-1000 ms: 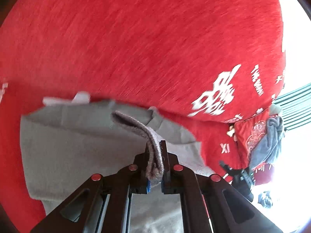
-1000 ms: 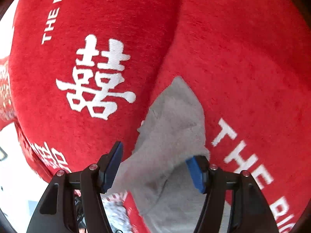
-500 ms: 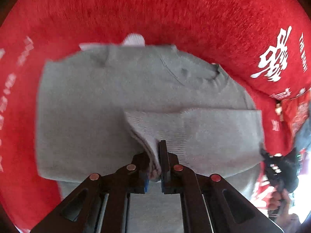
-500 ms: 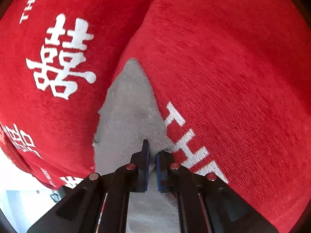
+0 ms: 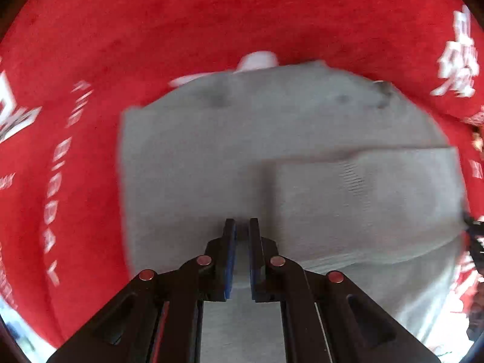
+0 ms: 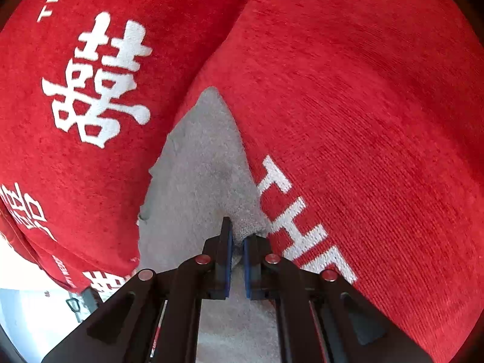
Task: Fold small clothes
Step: 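Fold the held side edge inward over the body with the left gripper, release, then open the right gripper and lift it off the folded sweater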
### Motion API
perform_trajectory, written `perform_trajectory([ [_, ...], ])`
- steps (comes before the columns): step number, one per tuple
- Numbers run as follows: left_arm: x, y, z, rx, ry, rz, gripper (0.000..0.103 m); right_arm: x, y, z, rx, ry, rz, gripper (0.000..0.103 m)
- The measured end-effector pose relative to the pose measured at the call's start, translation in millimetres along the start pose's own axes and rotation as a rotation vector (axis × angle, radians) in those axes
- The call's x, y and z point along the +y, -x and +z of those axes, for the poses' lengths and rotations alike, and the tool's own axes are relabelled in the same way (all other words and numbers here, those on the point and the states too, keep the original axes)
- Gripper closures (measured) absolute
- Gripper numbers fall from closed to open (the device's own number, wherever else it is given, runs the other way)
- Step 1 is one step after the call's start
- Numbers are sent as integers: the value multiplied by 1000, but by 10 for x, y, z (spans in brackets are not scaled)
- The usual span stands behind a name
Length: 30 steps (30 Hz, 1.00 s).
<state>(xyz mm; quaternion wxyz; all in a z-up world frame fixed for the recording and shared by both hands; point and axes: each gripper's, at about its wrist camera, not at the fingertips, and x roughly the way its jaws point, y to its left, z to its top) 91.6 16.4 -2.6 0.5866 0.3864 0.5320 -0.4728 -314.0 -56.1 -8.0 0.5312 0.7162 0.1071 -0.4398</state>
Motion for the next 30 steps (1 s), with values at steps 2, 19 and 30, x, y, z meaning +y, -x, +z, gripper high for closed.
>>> perform_trajectory([
  [2, 155, 65, -29, -7, 50, -14, 95, 32, 5, 2, 18, 17, -13, 94],
  [19, -348, 121, -87, -32, -66, -49, 95, 353, -63, 1, 64, 322, -224, 97],
  [30, -281, 141, -96, 5, -41, -39, 95, 263, 94, -149, 103, 318, -333, 87],
])
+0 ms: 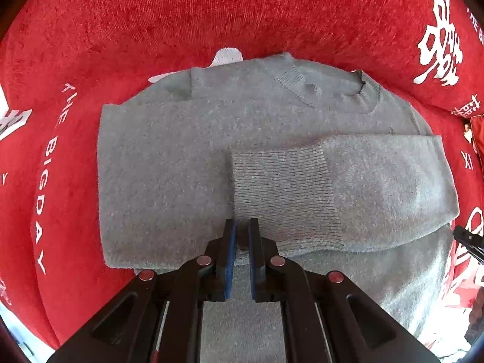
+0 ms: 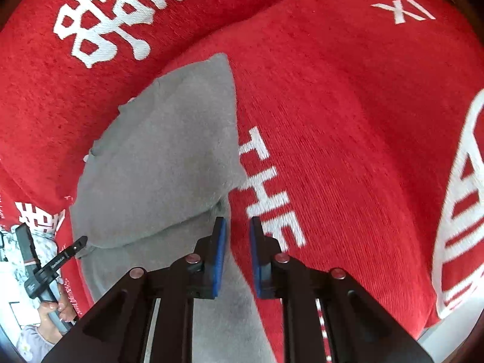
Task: Fold small clothes
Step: 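Open the right gripper and lift it off the folded sweater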
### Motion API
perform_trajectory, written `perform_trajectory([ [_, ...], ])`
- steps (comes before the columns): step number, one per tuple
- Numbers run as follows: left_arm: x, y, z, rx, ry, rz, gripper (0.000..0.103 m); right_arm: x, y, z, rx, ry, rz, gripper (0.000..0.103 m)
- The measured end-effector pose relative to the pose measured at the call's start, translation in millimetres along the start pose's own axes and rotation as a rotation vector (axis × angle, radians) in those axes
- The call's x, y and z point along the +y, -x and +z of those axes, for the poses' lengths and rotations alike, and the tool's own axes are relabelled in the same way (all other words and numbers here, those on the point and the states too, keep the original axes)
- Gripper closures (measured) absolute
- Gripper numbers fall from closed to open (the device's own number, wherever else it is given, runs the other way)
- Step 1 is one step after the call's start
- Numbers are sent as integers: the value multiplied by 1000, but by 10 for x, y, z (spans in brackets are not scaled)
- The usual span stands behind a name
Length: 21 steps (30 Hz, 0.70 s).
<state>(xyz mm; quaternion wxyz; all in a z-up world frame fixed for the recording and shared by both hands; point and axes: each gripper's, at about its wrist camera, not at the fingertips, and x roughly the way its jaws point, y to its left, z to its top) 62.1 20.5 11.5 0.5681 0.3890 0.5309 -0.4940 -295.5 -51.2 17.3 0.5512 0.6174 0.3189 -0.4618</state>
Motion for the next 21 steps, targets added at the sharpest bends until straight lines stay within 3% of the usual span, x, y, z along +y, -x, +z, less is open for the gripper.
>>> perform_trajectory([
  [6, -60, 7, 30, 8, 5, 15, 95, 225, 125, -25, -18, 32, 1, 87],
  [21, -34, 58, 16, 37, 16, 27, 95, 675, -131, -44, 40, 100, 24, 84],
])
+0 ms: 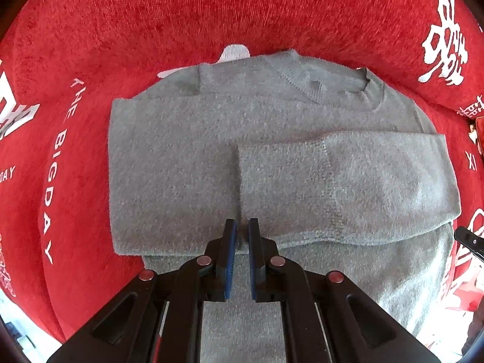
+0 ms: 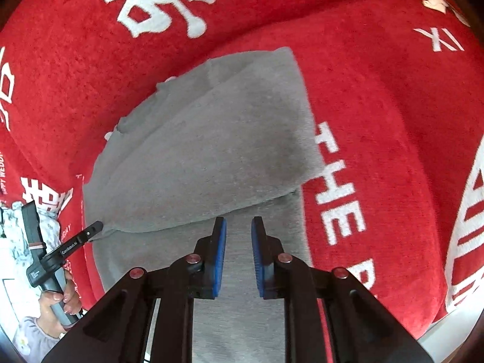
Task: Fold small clothes
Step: 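Open the right gripper and lift it off the folded sweater, then grasp the grey sweater's hem with both grippers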
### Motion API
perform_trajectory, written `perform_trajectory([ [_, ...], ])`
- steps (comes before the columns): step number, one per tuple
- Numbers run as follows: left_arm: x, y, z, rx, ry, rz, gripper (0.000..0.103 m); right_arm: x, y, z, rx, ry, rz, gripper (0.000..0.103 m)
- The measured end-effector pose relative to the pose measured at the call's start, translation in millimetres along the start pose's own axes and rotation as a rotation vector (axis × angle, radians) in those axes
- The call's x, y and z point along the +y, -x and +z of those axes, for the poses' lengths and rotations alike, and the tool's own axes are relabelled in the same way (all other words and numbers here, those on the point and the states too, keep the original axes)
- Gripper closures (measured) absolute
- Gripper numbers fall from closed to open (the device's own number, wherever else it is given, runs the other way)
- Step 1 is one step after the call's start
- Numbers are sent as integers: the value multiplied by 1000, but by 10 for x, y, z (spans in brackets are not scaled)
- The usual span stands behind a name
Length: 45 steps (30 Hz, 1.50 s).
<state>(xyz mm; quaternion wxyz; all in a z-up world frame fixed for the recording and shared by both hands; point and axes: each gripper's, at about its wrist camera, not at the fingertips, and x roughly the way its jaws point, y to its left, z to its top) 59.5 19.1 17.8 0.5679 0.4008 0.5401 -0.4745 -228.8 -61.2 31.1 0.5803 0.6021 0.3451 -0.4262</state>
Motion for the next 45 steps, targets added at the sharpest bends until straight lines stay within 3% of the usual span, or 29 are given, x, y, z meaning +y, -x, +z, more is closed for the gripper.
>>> perform_trajectory([
  [3, 20, 36, -19, -14, 5, -5, 95, 65, -39, -1, 15, 13, 15, 84],
  [4, 19, 37, -20, -14, 8, -5, 89, 83, -53, -6, 19, 16, 19, 84],
  [6, 38, 44, -37, -10, 24, 15, 0, 120, -79, -16, 28, 22, 27, 84],
  [8, 62, 133, -89, -59, 29, 66, 1, 160, -99, -24, 35, 28, 33, 84],
  [10, 80, 136, -122, -54, 33, 77, 1, 188, -109, -29, 41, 34, 41, 83],
  [14, 108, 139, -191, -43, 49, 118, 1, 230, -112, -53, 54, 53, 52, 50],
  [17, 202, 109, -205, -1, 90, 104, 1, 267, -93, -63, 68, 78, 67, 47],
  [20, 276, 124, -207, 24, 86, 115, 1, 286, -67, -83, 90, 113, 86, 37],
  [29, 393, 394, -755, 16, 114, 64, 1, 138, -78, -271, 223, 160, 198, 35],
  [34, 433, 436, -1207, 65, 165, 28, 1, -13, -108, -480, 316, 188, 269, 34],
  [45, 639, 346, -2196, 163, 229, -46, 1, -592, -207, -1471, 528, 149, 324, 34],
])
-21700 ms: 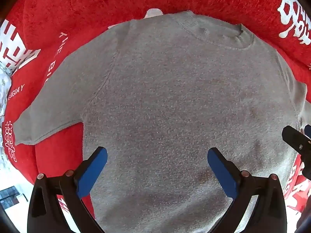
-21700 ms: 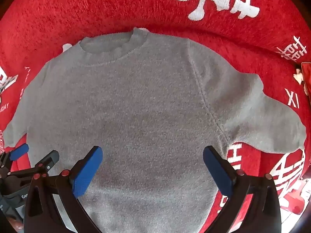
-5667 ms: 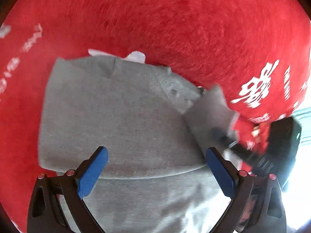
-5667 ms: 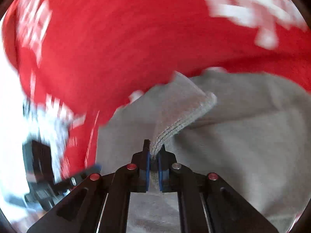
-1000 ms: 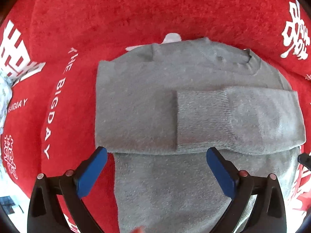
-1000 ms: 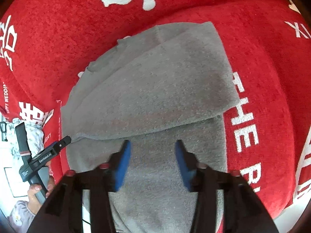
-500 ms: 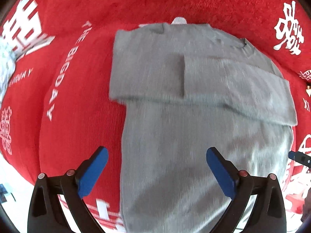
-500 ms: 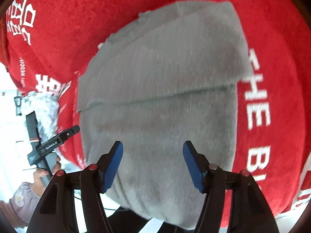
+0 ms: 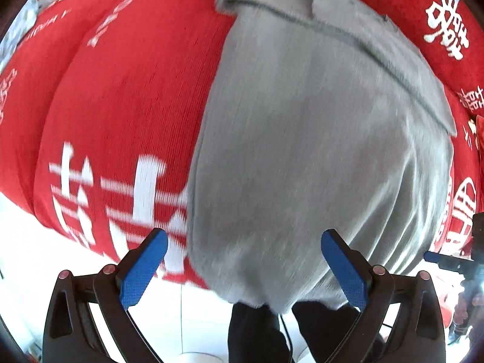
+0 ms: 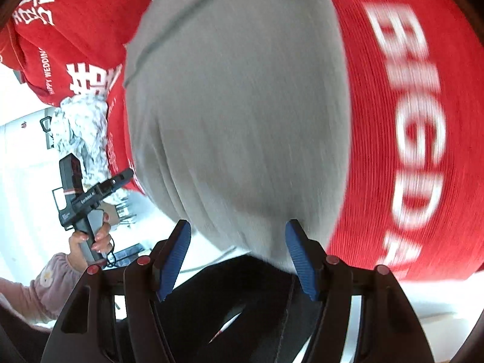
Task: Fold small clothes
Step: 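Grasp the grey sweater's hem with both grippers, then lift the hem with both grippers and fold it over toward the collar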
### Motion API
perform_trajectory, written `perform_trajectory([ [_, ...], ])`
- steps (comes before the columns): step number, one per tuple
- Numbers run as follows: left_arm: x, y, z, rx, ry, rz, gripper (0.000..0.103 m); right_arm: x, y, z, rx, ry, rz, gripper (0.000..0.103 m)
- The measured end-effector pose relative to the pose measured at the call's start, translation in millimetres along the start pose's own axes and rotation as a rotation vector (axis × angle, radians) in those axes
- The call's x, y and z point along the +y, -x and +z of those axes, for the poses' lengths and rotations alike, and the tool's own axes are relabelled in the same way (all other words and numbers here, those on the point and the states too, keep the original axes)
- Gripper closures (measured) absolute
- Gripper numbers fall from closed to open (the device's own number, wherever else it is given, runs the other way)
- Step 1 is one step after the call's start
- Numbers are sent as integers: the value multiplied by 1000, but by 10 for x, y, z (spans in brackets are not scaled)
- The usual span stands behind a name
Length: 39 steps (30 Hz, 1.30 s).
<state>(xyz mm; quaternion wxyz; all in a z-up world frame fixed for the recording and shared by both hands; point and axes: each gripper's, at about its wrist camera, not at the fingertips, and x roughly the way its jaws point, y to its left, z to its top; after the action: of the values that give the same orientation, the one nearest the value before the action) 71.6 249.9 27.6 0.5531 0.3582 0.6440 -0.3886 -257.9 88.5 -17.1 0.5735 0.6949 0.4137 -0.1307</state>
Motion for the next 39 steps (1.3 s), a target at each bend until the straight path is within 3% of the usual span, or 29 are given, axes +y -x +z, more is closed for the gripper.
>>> perform_trajectory([
  [6, 188, -175, -447, 8, -20, -54, 1, -214, -304, -435, 37, 0, -57, 34],
  [13, 266, -513, -708, 22, -26, -92, 1, -459, -617, -632, -14, -15, -117, 34],
  [19, 309, -568, -870, -2, -6, -111, 20, -516, -755, -689, -44, -45, -41, 37],
  [20, 297, -572, -915, -3, -6, -114, 29, -525, -751, -704, -53, -69, -17, 49],
  [21, 298, -564, -935, -4, -7, -113, 42, -529, -745, -717, -59, -84, -9, 74],
  [22, 308, -545, -939, 1, -11, -133, 52, -522, -721, -729, -63, -92, -13, 89],
  [23, 340, -513, -952, 11, -16, -155, 79, -494, -694, -739, -72, -88, -20, 97],
  [24, 344, -497, -961, 22, -23, -175, 95, -438, -643, -764, -90, -66, -19, 97],
  [29, 378, -247, -1015, -27, -73, -185, 95, -205, -391, -874, -134, -1, -9, 98],
  [34, 530, -497, -1049, 7, -32, -155, 95, -498, -458, -901, -125, -101, -83, 98],
  [39, 439, -439, -1102, -12, -69, -154, 95, -585, -505, -943, -134, -140, -54, 92],
])
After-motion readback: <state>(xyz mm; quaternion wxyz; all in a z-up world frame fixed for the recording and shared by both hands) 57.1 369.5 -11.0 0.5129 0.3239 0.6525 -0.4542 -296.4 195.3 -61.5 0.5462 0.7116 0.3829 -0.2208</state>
